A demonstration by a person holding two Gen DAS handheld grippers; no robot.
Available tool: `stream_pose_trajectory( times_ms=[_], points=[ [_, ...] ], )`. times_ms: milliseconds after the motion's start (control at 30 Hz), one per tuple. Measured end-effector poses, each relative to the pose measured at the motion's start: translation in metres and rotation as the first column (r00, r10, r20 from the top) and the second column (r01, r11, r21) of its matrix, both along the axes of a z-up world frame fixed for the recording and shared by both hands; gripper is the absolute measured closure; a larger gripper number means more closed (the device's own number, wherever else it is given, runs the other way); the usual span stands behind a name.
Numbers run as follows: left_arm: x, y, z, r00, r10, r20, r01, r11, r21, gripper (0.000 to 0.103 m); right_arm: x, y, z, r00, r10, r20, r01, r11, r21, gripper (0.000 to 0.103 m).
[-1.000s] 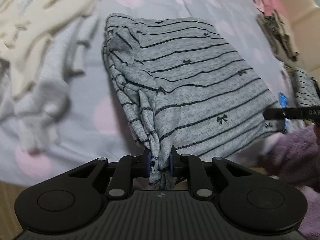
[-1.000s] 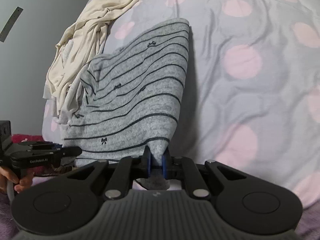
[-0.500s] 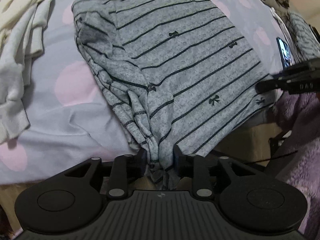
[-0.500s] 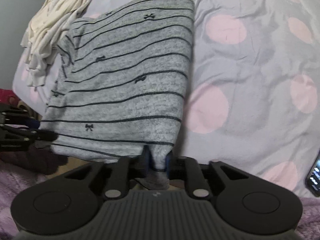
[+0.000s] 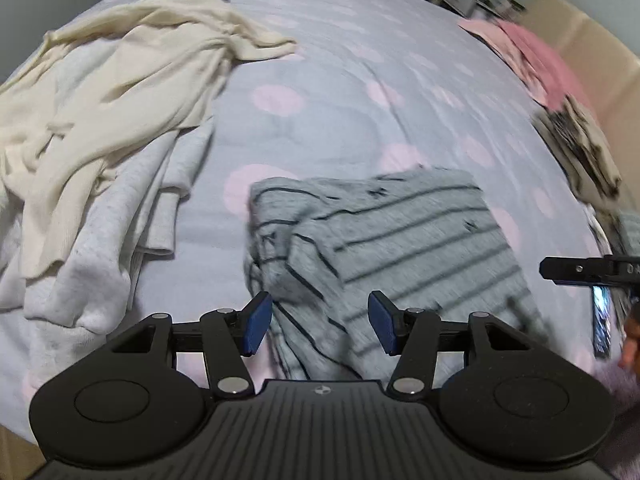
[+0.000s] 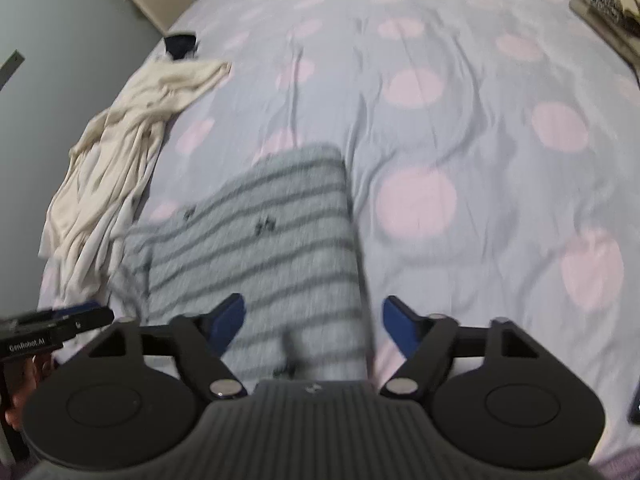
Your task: Fold clothes
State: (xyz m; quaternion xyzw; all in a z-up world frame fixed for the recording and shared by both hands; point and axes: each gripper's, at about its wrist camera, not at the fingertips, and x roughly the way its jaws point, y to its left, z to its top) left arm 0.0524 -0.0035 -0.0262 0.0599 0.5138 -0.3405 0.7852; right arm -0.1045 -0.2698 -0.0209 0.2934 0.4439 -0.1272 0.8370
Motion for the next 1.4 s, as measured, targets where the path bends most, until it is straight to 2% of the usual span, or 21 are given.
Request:
stream_pose_trajectory(
  times_ms=[100, 233, 333, 433, 500, 600, 733, 800, 867, 933, 967, 1067, 1200, 1267, 1333, 1400],
  points=[
    [0.006, 0.002, -0.018, 0.999, 0.024, -0.03, -0.023, 0.999, 0.031, 0.052, 0.009, -0.005, -0.017, 0.999, -0.033, 0.006, 0.034, 0.999, -0.015, 0.021],
    [0.013, -0.001, -0.035, 0.998, 0.03, -0.052, -0.029, 1.0, 0.01, 0.051, 0.02, -0.013, -0.036, 1.0, -0.022, -0.007, 0.022, 0.999, -0.03, 0.021],
    [0.017, -0.009, -0.043, 0.998, 0.0, -0.06, 0.001, 1.0, 0.02, 0.047, 0.026, -0.017, -0.046, 1.0, 0.011, -0.012, -0.011, 0.999, -0.031, 0.021],
    [0.024, -0.015, -0.05, 0.998, -0.021, -0.057, 0.023, 0.999, 0.039, 0.037, 0.029, -0.021, -0.052, 0.999, 0.032, -0.004, -0.032, 0.999, -0.007, 0.021],
    [0.029, -0.017, -0.053, 0.997, -0.022, -0.067, 0.024, 0.999, 0.032, 0.031, 0.032, -0.024, -0.057, 0.999, 0.042, -0.004, -0.042, 0.999, 0.011, 0.021],
    [0.037, -0.018, -0.057, 0.996, -0.023, -0.084, 0.024, 1.0, 0.012, 0.028, 0.038, -0.026, -0.062, 0.998, 0.056, 0.0, -0.056, 0.998, 0.026, 0.021],
    [0.042, -0.021, -0.061, 0.994, -0.033, -0.1, 0.03, 0.999, -0.026, 0.03, 0.046, -0.026, -0.065, 0.997, 0.076, 0.011, -0.077, 0.997, 0.03, 0.02],
    [0.043, -0.026, -0.063, 0.994, -0.039, -0.104, 0.034, 0.998, -0.049, 0.035, 0.05, -0.025, -0.067, 0.996, 0.087, 0.016, -0.087, 0.996, 0.032, 0.02],
    [0.044, -0.034, -0.064, 0.994, -0.046, -0.103, 0.04, 0.997, -0.058, 0.037, 0.054, -0.025, -0.069, 0.995, 0.097, 0.022, -0.097, 0.995, 0.034, 0.02],
    [0.045, -0.042, -0.065, 0.993, -0.05, -0.106, 0.043, 0.997, -0.066, 0.042, 0.059, -0.025, -0.07, 0.994, 0.107, 0.027, -0.108, 0.993, 0.036, 0.02],
    [0.045, -0.045, -0.065, 0.993, -0.054, -0.107, 0.047, 0.996, -0.07, 0.048, 0.061, -0.025, -0.071, 0.993, 0.112, 0.03, -0.113, 0.993, 0.037, 0.02],
    [0.044, -0.054, -0.064, 0.993, -0.059, -0.101, 0.053, 0.996, -0.07, 0.062, 0.064, -0.025, -0.071, 0.993, 0.113, 0.032, -0.114, 0.993, 0.032, 0.026],
    [0.041, -0.059, -0.061, 0.995, -0.06, -0.083, 0.055, 0.996, -0.072, 0.077, 0.064, -0.027, -0.068, 0.995, 0.098, 0.035, -0.099, 0.995, 0.027, 0.046],
    [0.038, -0.058, -0.056, 0.996, -0.065, -0.06, 0.06, 0.995, -0.078, 0.08, 0.063, -0.027, -0.065, 0.994, 0.099, 0.044, -0.1, 0.995, 0.021, 0.056],
    [0.034, -0.056, -0.05, 0.997, -0.07, -0.036, 0.066, 0.994, -0.085, 0.081, 0.061, -0.026, -0.061, 0.993, 0.105, 0.059, -0.106, 0.994, 0.013, 0.075],
    [0.03, -0.055, -0.045, 0.997, -0.074, -0.012, 0.072, 0.993, -0.092, 0.082, 0.057, -0.024, -0.055, 0.99, 0.115, 0.082, -0.116, 0.993, 0.005, 0.08]
  ],
)
